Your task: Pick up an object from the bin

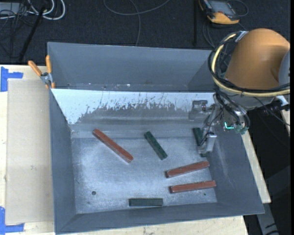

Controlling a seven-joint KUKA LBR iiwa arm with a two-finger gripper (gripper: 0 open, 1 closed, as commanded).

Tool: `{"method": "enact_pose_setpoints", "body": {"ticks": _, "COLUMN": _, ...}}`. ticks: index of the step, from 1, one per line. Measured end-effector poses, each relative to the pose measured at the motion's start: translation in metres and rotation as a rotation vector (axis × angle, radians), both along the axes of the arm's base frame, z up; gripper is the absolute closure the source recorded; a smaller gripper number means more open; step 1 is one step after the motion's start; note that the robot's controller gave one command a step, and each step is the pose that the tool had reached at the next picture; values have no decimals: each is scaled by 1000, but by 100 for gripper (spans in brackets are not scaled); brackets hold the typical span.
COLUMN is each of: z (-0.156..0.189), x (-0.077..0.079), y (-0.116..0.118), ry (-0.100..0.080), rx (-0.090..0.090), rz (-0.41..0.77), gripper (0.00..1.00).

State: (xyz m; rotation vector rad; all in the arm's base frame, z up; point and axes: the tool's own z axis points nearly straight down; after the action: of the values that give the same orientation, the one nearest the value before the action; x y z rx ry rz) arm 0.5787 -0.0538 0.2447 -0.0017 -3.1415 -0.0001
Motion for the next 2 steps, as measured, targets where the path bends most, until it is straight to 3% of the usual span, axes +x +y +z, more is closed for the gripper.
{"method": "enact_pose_setpoints", "body": {"ticks": 1, "z": -157, "x": -39, "y": -15, "ry": 10, "rx": 1, "rz": -96, "gripper": 0}}
{"method": "enact_pose_setpoints", "body": {"ticks": 2, "z": -175, "x": -3, "y": -67, "ry": -2, "rx": -1, "rz": 283, "gripper": 0}}
